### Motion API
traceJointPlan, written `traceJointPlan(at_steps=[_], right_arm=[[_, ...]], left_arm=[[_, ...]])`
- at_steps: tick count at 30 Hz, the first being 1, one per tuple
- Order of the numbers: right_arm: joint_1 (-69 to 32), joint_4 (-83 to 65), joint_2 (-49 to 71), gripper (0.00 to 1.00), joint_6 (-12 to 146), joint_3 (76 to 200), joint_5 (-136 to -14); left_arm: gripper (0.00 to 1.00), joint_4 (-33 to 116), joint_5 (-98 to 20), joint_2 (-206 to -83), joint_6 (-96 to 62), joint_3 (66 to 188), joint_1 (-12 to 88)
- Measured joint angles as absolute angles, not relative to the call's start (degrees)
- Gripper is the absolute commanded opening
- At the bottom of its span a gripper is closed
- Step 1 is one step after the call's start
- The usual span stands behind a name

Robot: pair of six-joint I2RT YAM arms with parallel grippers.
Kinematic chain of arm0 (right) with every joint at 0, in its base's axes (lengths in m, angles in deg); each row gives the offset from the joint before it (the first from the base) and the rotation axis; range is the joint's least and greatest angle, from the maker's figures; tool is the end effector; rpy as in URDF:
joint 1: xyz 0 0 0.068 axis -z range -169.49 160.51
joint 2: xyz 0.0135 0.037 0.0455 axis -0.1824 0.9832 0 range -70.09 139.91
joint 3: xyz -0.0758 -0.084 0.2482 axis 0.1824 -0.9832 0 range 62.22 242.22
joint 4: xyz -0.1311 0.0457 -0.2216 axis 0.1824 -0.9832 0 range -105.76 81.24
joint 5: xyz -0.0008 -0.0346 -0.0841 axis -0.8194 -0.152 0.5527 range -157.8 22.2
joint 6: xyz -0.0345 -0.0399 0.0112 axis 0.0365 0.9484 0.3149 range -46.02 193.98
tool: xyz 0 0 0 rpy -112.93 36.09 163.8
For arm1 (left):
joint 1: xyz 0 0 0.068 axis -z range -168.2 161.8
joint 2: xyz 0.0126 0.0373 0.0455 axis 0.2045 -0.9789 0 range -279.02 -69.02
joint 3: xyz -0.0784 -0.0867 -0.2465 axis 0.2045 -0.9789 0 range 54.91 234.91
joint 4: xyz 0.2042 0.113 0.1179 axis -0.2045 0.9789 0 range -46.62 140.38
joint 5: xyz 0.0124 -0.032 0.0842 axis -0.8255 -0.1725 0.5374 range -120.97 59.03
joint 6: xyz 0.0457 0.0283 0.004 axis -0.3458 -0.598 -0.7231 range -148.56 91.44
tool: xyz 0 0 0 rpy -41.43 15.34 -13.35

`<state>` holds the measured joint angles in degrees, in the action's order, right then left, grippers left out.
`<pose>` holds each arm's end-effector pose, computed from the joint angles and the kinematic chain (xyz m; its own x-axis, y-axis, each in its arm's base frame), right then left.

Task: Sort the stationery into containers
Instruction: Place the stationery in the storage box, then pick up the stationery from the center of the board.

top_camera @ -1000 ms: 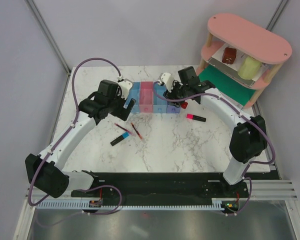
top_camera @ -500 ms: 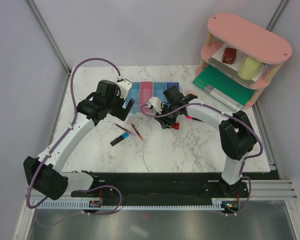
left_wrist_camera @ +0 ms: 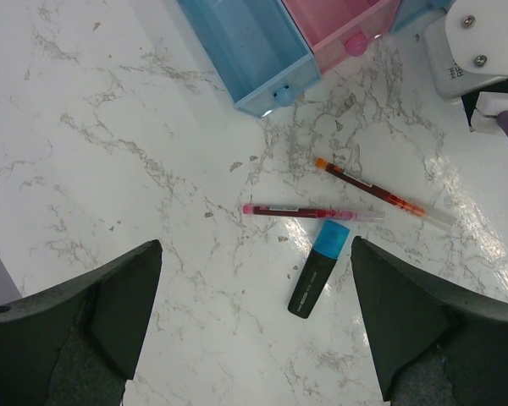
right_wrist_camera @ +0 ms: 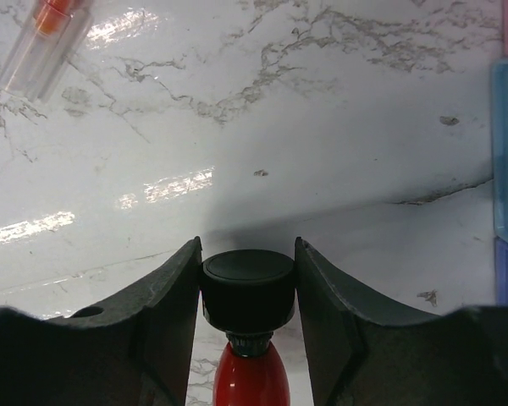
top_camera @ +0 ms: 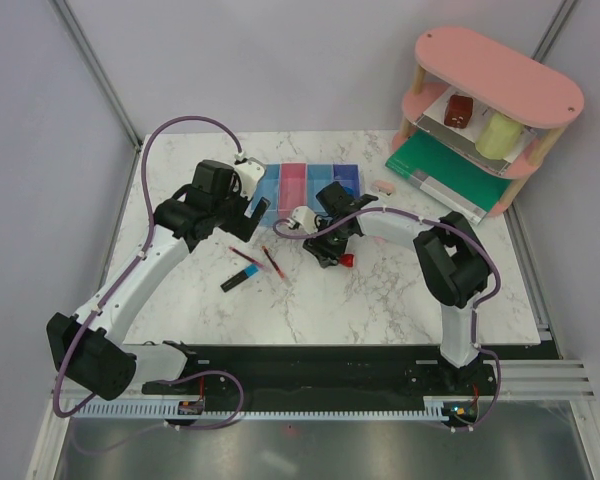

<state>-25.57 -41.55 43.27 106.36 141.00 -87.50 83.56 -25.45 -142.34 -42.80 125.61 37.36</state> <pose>0.3177 0.2465 0.1669 -0.2769 -0.8256 -0.4916 -0.9563 0.2870 0.0567 0.2469 -0.1142 0.3408 -0.5041 0.5126 -0.6951 0.5053 0.8278 0.2440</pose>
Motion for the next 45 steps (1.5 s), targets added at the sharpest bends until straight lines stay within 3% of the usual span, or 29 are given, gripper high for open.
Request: traceJointPlan(at_steps=[4, 15, 22, 31, 37, 45], right_arm=[[-25.92, -41.53, 43.71, 0.68, 106.4, 141.02, -87.42], [-26.92, -41.42, 43.27, 0.71, 106.05, 140.91, -86.67], [-27.21, -44.0, 34.46, 0.77, 105.29, 140.89, -84.99], [-26.79, -45.99, 17.85, 0.73, 108.13, 128.91, -82.1], [-25.92, -45.14, 16.95, 0.71, 109.37, 117.59, -79.81], [-25.46, -39.04, 18.57, 0.7, 110.2, 117.16, -77.6]], left_arm=[[1.0, 83.56, -25.45, -142.25, -42.82, 125.61, 37.36], [1.0, 83.59, -25.45, -141.6, -42.87, 125.61, 37.36], [1.0, 83.59, -25.52, -140.79, -42.89, 125.61, 37.36], [1.0, 83.85, -29.04, -140.59, -43.54, 125.61, 37.41], [1.0, 83.94, -32.3, -142.36, -43.68, 125.61, 39.22], [1.0, 83.96, -34.15, -150.84, -43.94, 128.34, 42.17]])
